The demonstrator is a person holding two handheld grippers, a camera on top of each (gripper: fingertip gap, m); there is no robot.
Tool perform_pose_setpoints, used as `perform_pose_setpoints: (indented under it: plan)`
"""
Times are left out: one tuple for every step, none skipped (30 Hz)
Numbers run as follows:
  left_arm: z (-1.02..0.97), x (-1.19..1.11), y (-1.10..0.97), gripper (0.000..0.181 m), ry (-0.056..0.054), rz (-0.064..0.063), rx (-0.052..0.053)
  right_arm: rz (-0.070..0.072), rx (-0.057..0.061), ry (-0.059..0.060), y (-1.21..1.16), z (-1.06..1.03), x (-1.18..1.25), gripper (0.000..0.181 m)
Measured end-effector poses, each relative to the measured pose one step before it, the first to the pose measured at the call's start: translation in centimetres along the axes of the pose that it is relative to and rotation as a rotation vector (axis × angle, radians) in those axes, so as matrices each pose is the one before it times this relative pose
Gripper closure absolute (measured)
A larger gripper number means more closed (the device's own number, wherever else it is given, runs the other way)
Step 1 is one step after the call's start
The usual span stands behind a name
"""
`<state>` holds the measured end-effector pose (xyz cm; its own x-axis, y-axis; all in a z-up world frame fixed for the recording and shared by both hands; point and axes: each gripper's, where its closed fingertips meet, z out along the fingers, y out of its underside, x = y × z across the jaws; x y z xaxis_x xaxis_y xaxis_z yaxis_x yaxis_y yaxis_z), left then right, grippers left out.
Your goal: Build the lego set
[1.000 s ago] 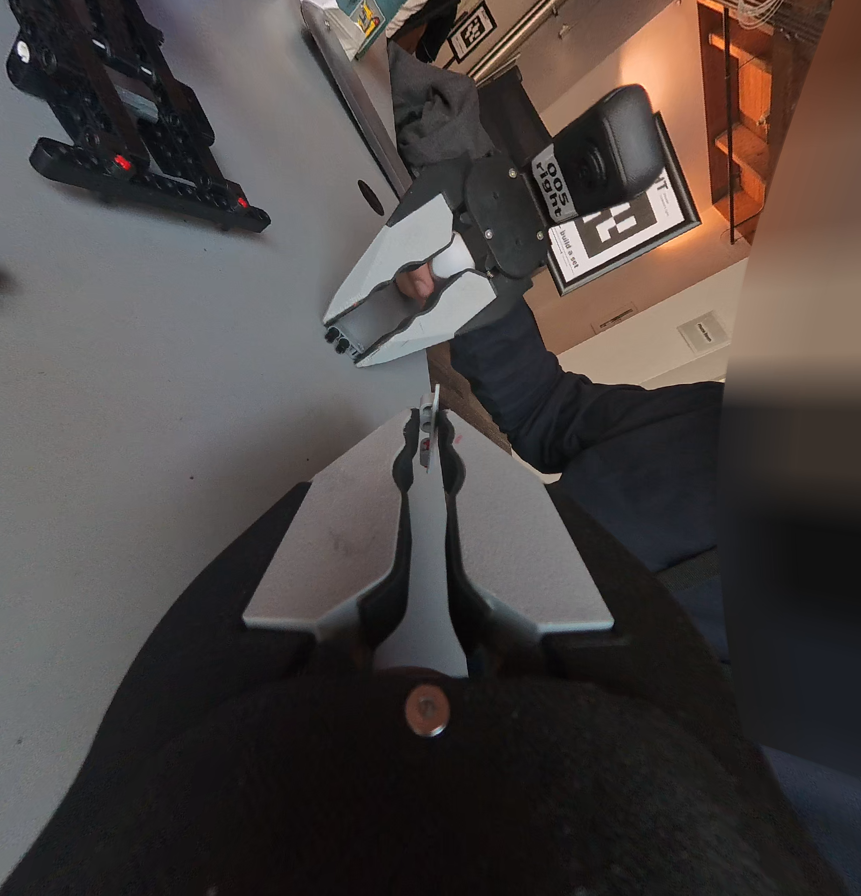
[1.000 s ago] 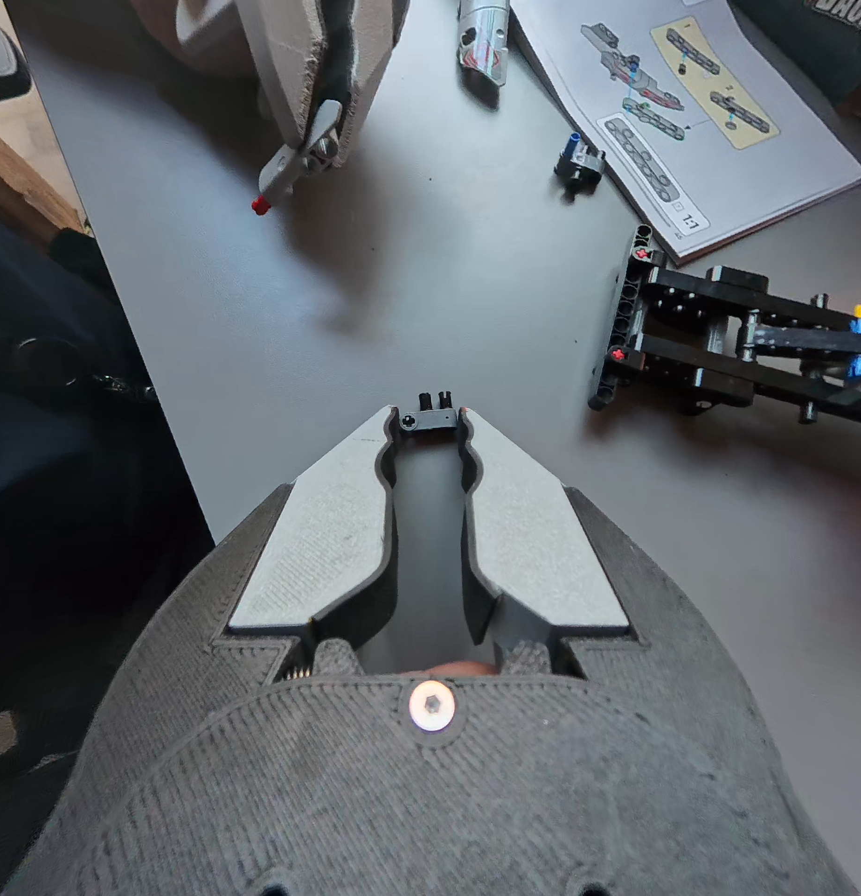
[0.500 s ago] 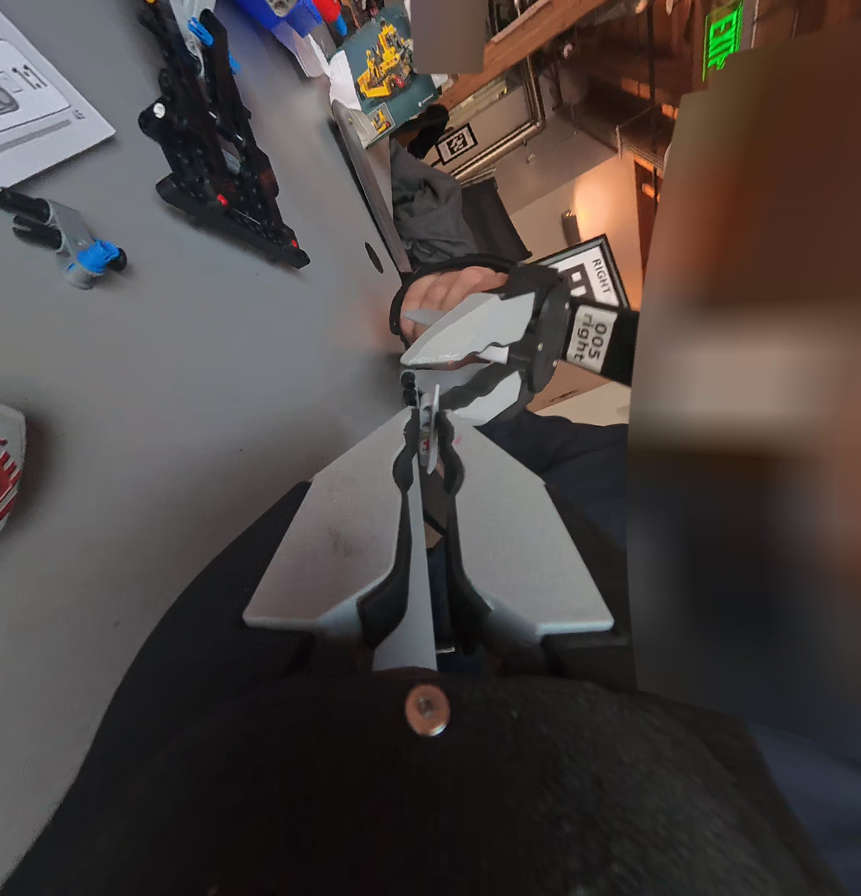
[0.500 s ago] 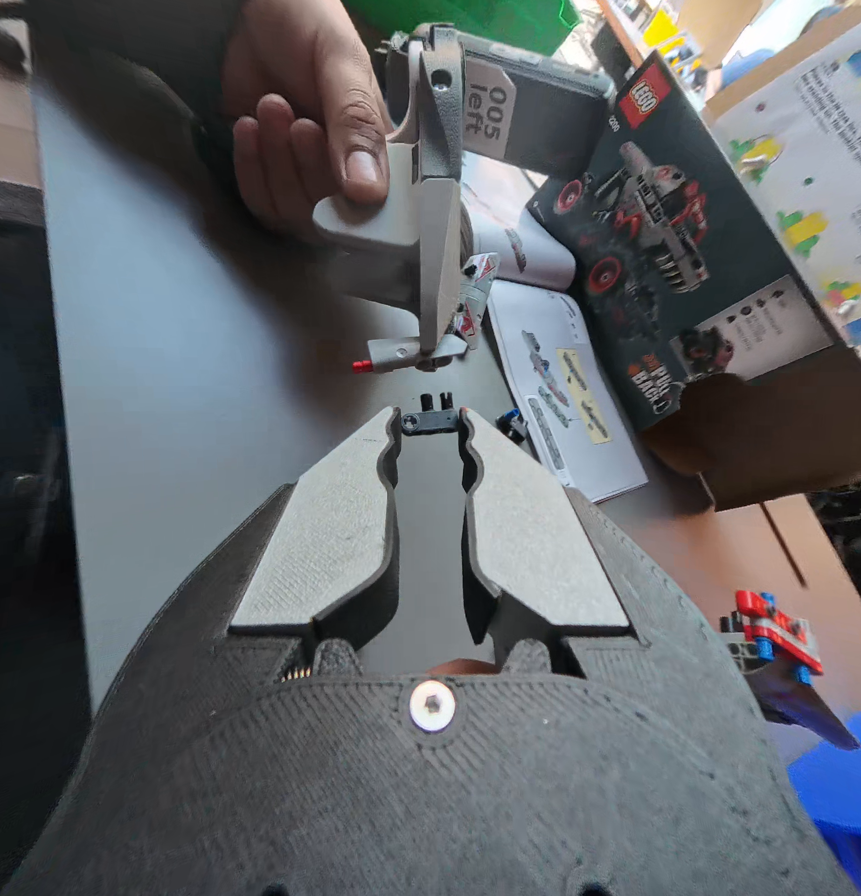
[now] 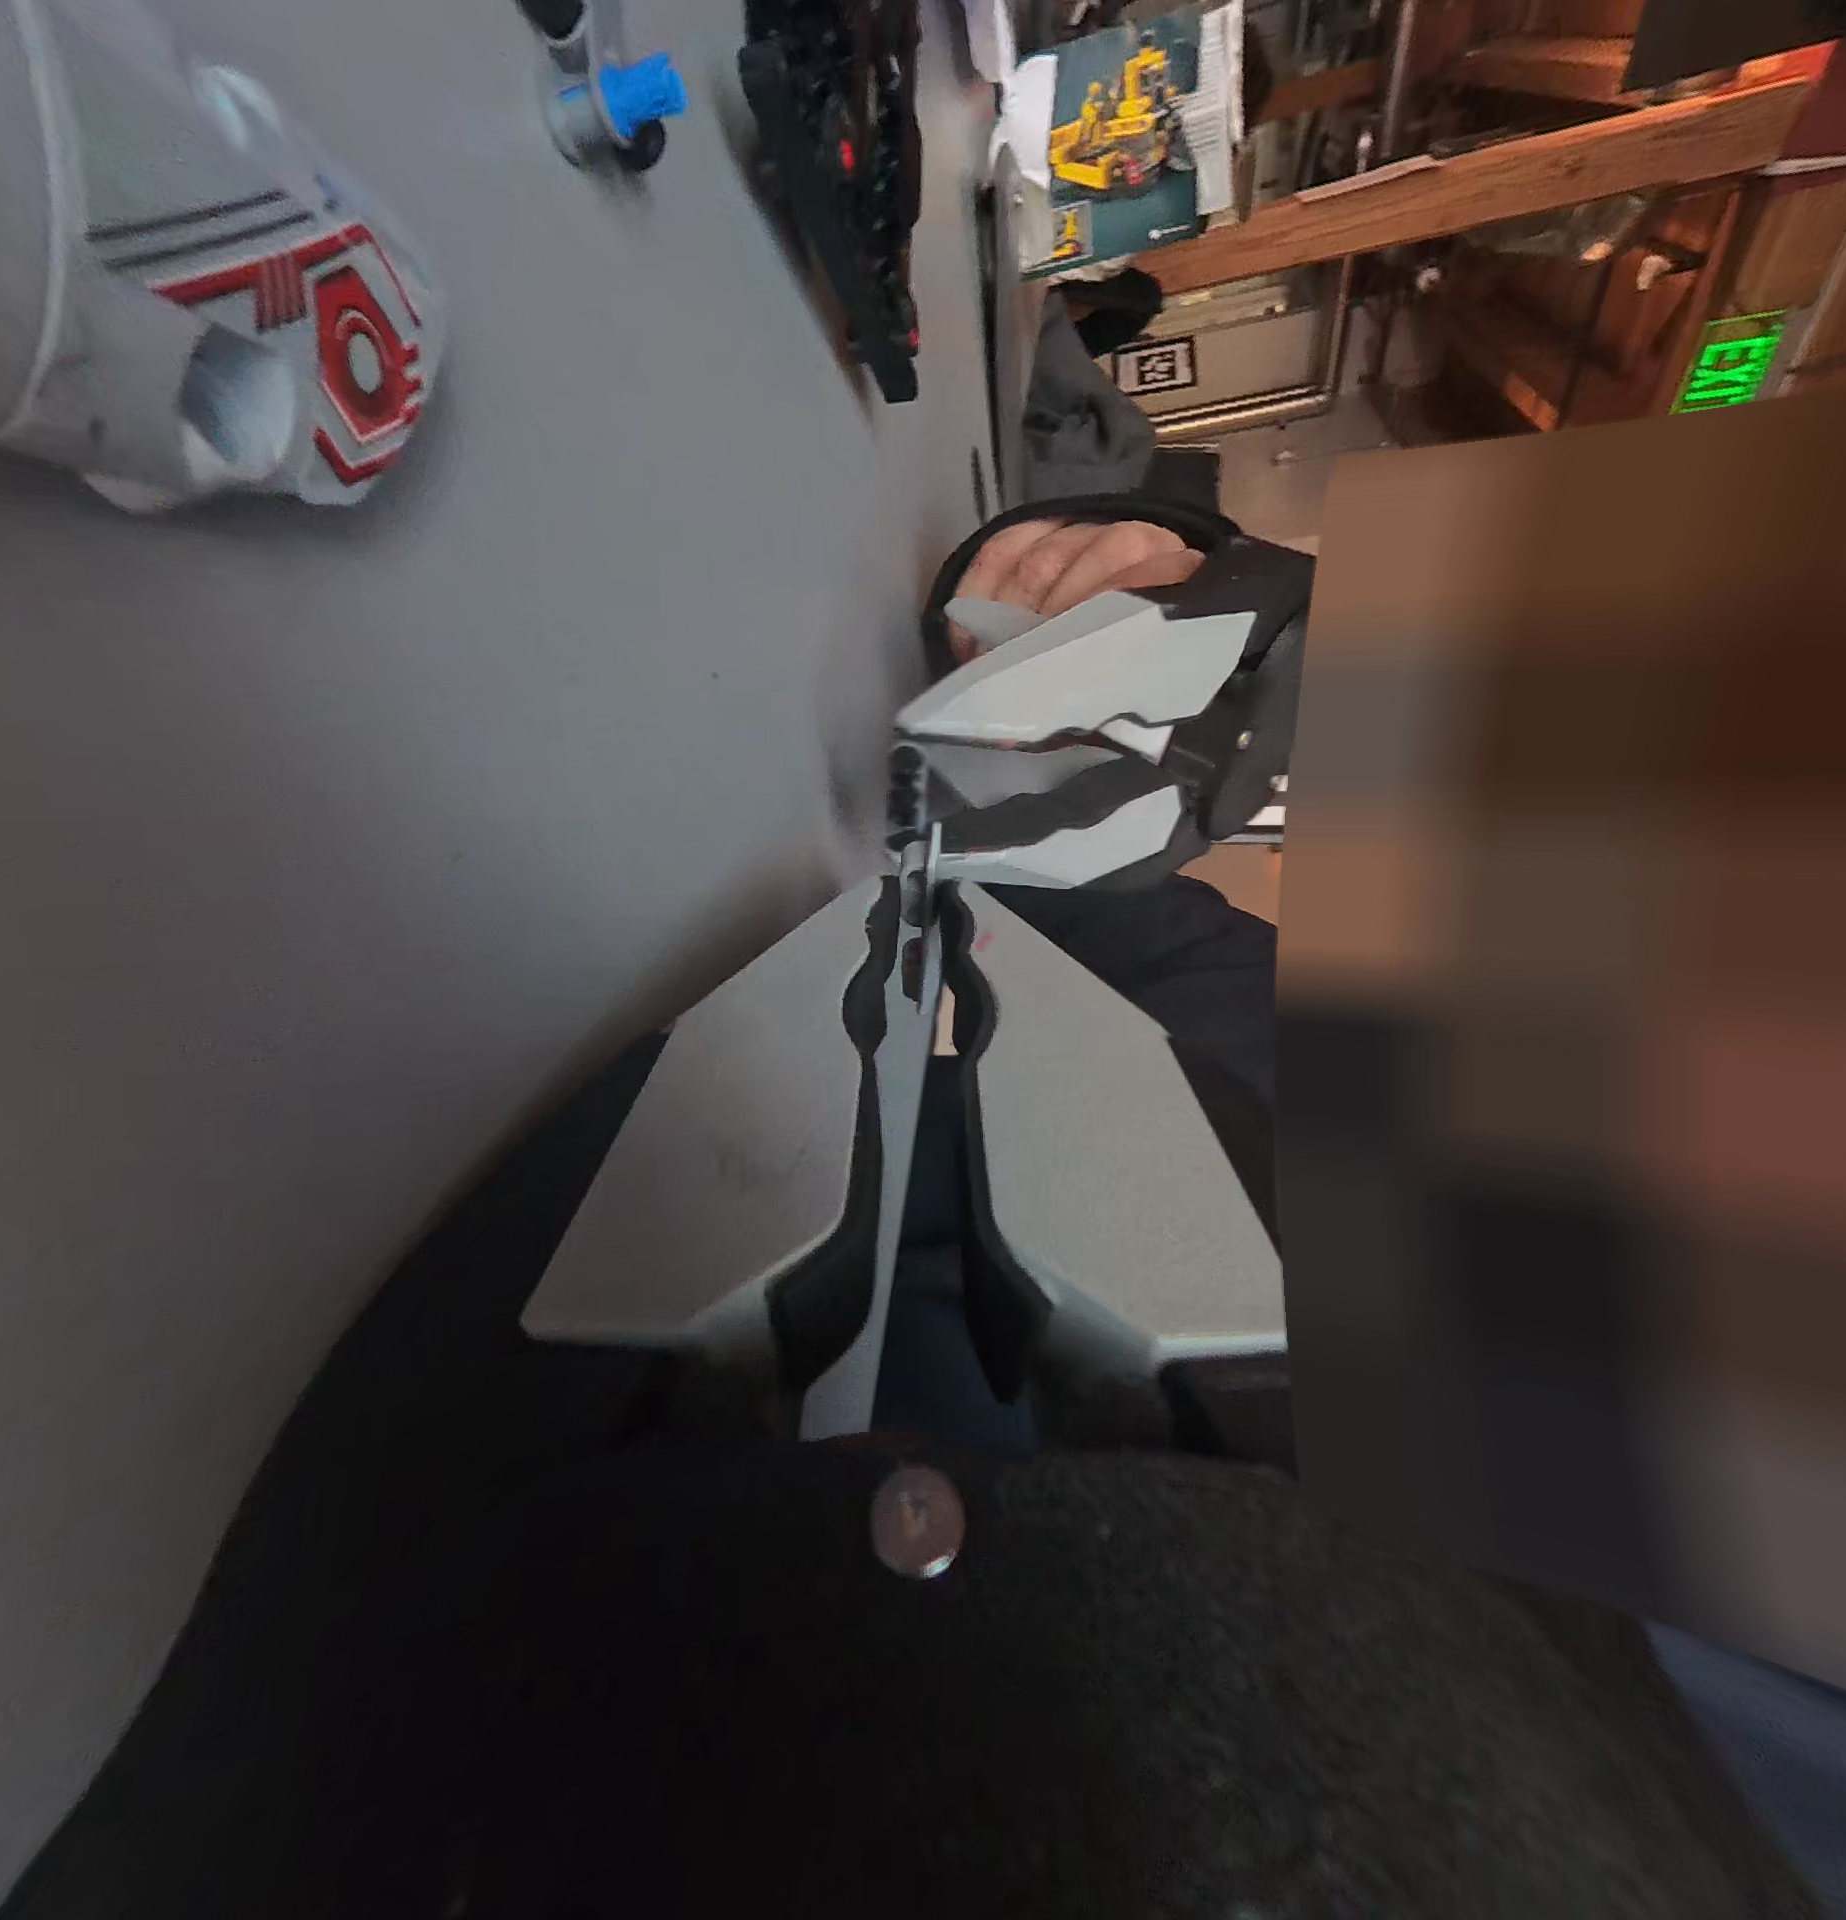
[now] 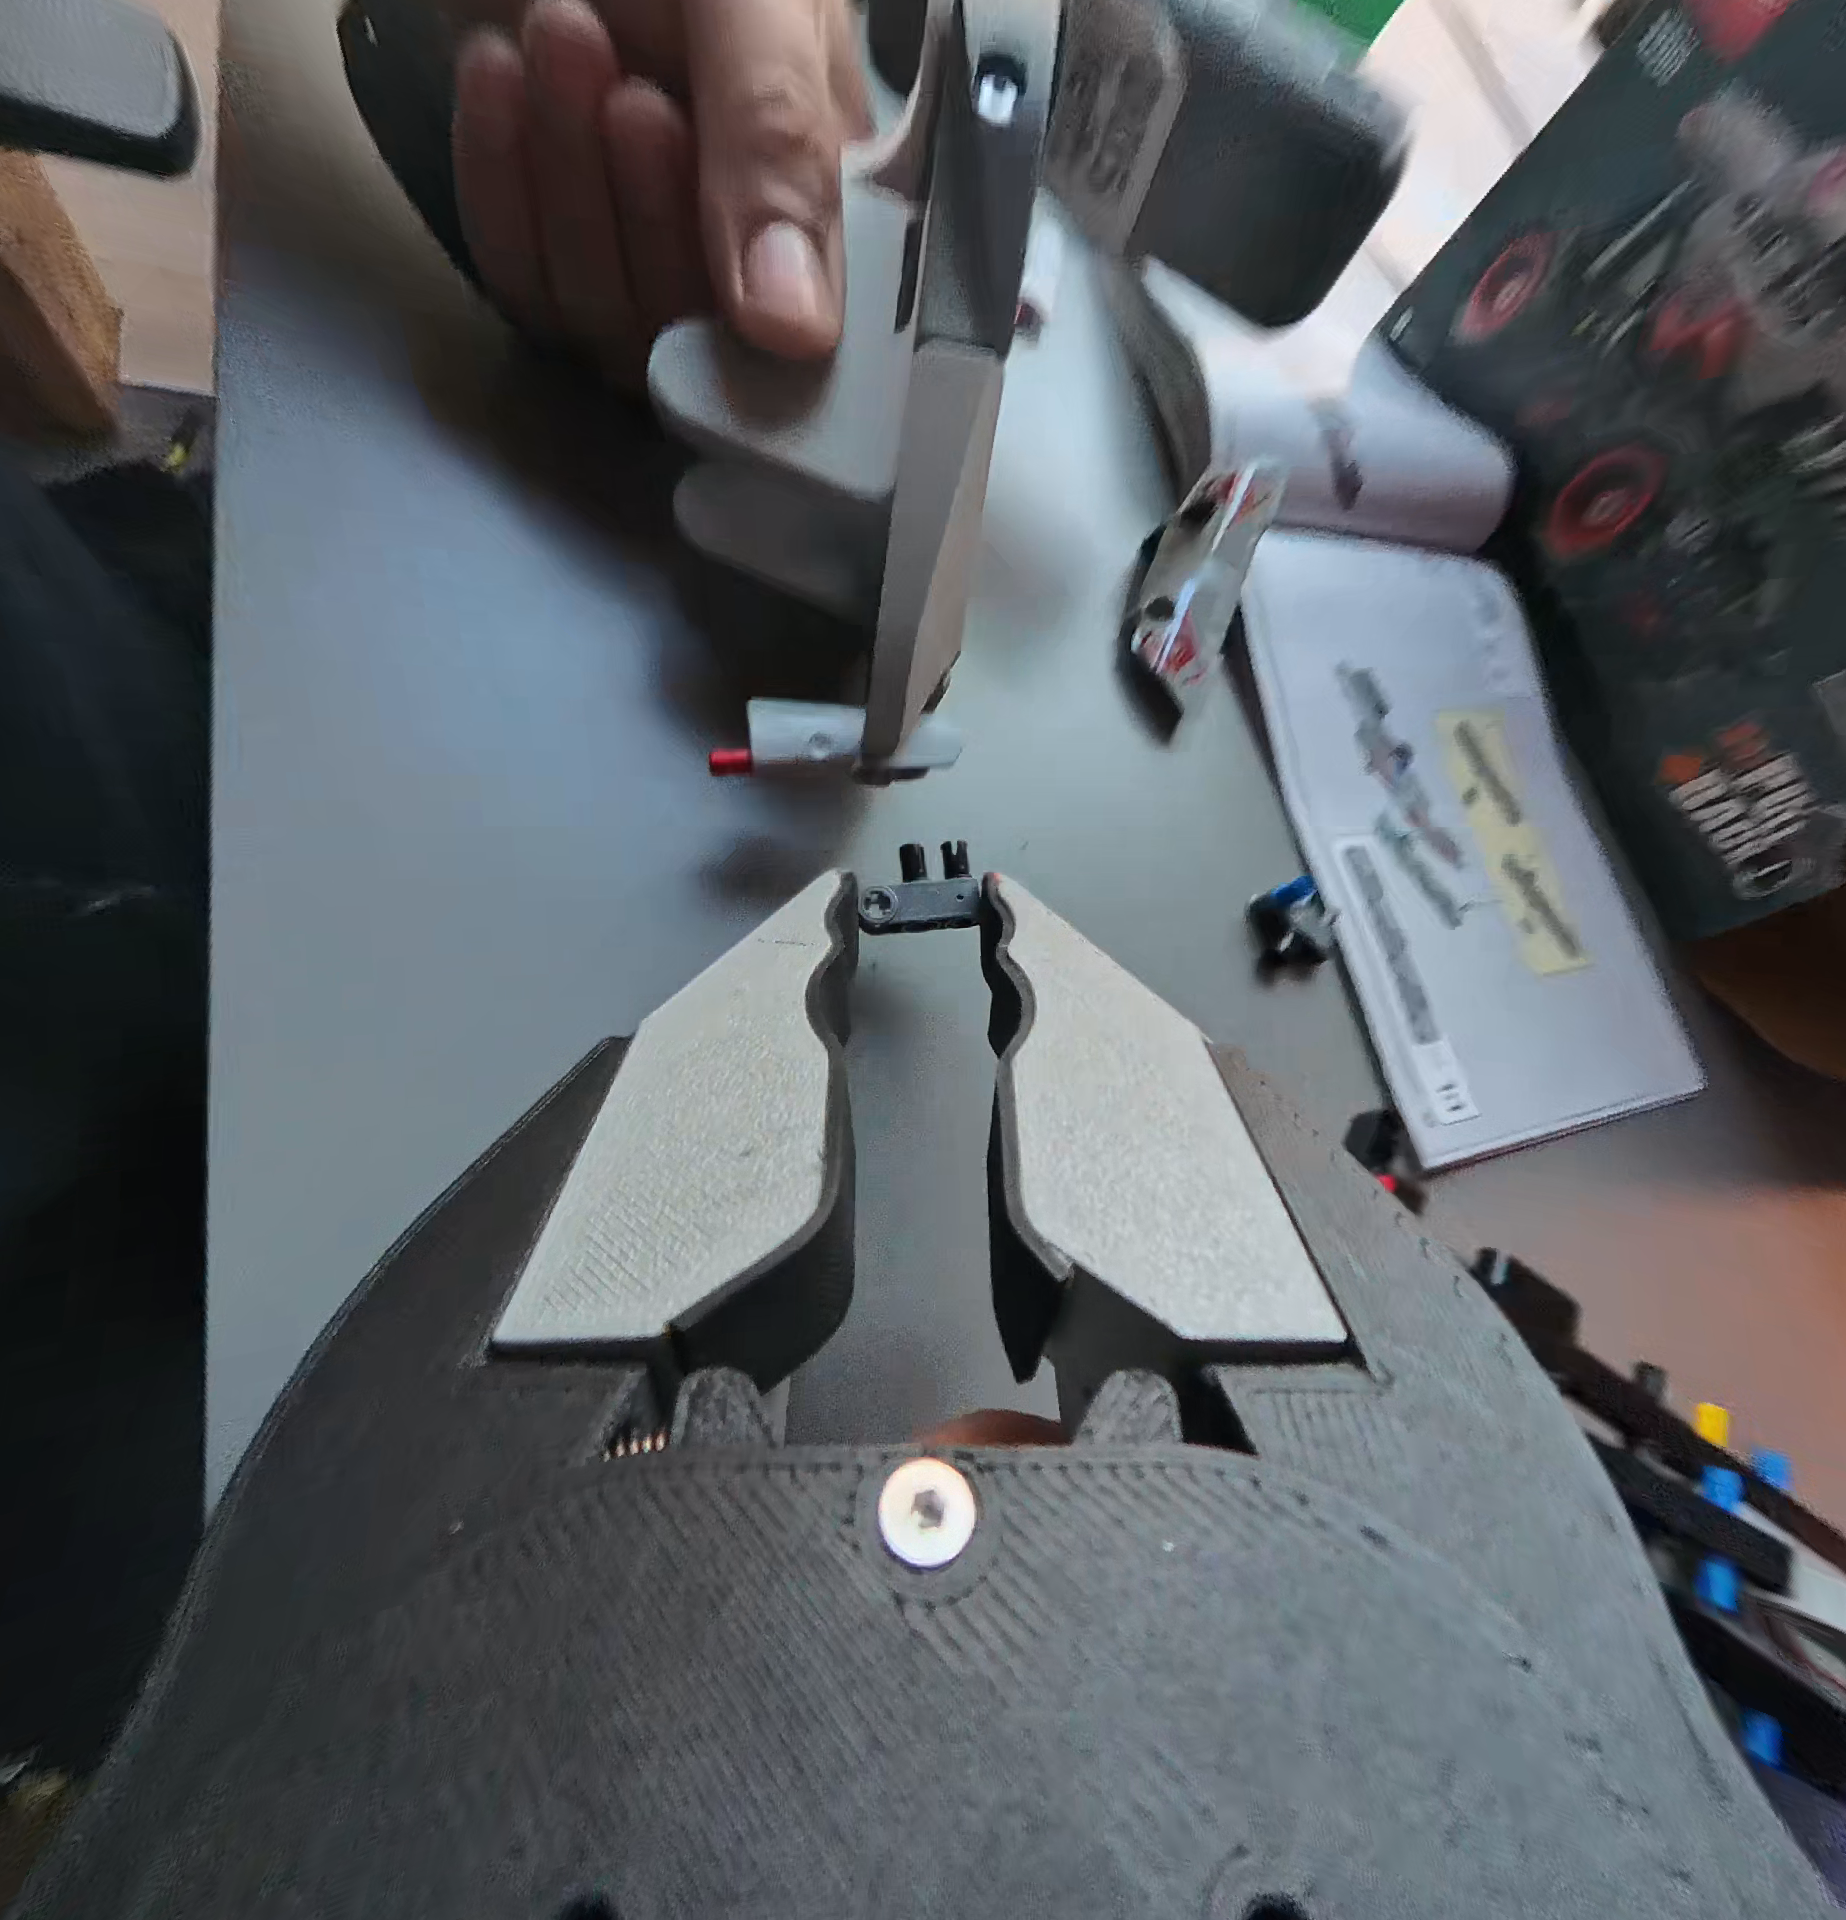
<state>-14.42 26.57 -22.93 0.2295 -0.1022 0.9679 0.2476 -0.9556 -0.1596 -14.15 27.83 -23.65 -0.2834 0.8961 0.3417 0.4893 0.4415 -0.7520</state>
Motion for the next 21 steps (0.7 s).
perform_pose_setpoints:
  plan:
    - [0.084, -0.391, -0.097, 0.178, -0.0339, 0.0087, -0.0038, 0.0153, -0.0498, -0.0297, 0.878, 0.34, -0.292, 0.161]
    - [0.113, -0.363, -0.098, 0.178, -0.0335, 0.01, -0.0041, 0.0086, -0.0267, -0.0166, 0.38, 0.191, -0.155, 0.161]
    - [0.13, -0.321, -0.037, 0.177, -0.0311, 0.0059, -0.0048, -0.003, 0.0138, -0.005, -0.241, -0.055, -0.114, 0.161]
    - [0.139, -0.301, 0.018, 0.177, -0.0298, 0.0023, -0.0059, -0.0043, 0.0202, -0.0033, -0.326, -0.097, -0.113, 0.161]
    - [0.16, -0.104, 0.13, 0.177, -0.0141, -0.0007, -0.013, 0.0015, 0.0032, -0.0045, -0.054, 0.001, -0.037, 0.161]
    - [0.209, 0.248, 0.275, 0.177, 0.0131, -0.0125, -0.0223, 0.007, -0.0057, -0.0059, 0.098, 0.054, 0.012, 0.161]
    - [0.193, 0.301, 0.173, 0.177, 0.0184, -0.0147, -0.0124, 0.0061, 0.002, -0.0123, -0.007, 0.006, -0.069, 0.161]
    - [0.153, 0.095, 0.1, 0.178, 0.0043, 0.0015, -0.0063, 0.0034, 0.0094, -0.0095, -0.104, -0.078, -0.075, 0.161]
    - [0.076, 0.008, 0.047, 0.177, -0.0016, 0.0094, -0.0024, -0.0015, 0.0138, -0.0099, -0.156, -0.139, -0.151, 0.161]
    - [0.011, 0.113, -0.041, 0.177, 0.0096, 0.0026, 0.0055, -0.0068, 0.0161, -0.0073, -0.188, -0.168, -0.178, 0.161]
    - [-0.049, 0.084, -0.097, 0.177, 0.0095, -0.0004, 0.0104, -0.0074, 0.0127, 0.0, -0.129, -0.156, -0.098, 0.161]
    - [-0.076, 0.023, -0.089, 0.177, 0.003, 0.0007, 0.0099, -0.004, 0.003, 0.0003, 0.006, -0.084, -0.063, 0.161]
    - [-0.066, -0.115, -0.035, 0.178, -0.0089, 0.0027, 0.0056, -0.0015, -0.0041, -0.0036, 0.092, -0.005, -0.075, 0.161]
    - [-0.044, -0.155, -0.029, 0.177, -0.0125, 0.0008, 0.0036, 0.0009, -0.0054, -0.0005, 0.087, 0.053, -0.004, 0.161]
    - [0.006, -0.074, -0.016, 0.177, -0.0071, -0.0068, -0.0013, 0.0014, -0.0097, -0.0011, 0.112, 0.107, 0.003, 0.161]
    - [0.04, -0.062, -0.06, 0.177, -0.0066, -0.0128, -0.0018, 0.0002, -0.0156, -0.0028, 0.191, 0.159, -0.031, 0.161]
    - [0.061, -0.076, -0.062, 0.177, -0.0088, -0.0081, -0.0029, -0.0021, -0.0193, -0.0047, 0.223, 0.187, -0.068, 0.161]
    - [0.075, -0.187, -0.033, 0.177, -0.0185, 0.0007, -0.0028, -0.0028, -0.0165, 0.0021, 0.194, 0.157, -0.004, 0.161]
    - [0.1, -0.073, 0.018, 0.177, -0.0115, 0.0027, -0.0045, -0.0037, -0.0008, 0.0065, -0.017, 0.039, 0.036, 0.161]
    - [0.109, 0.048, 0.042, 0.177, 0.001, -0.0127, -0.0067, -0.0031, 0.0015, 0.0057, -0.025, -0.02, 0.022, 0.161]
    - [0.103, 0.05, 0.039, 0.178, 0.0017, -0.0133, -0.0067, -0.0001, -0.0014, 0.0018, 0.023, -0.009, 0.003, 0.161]
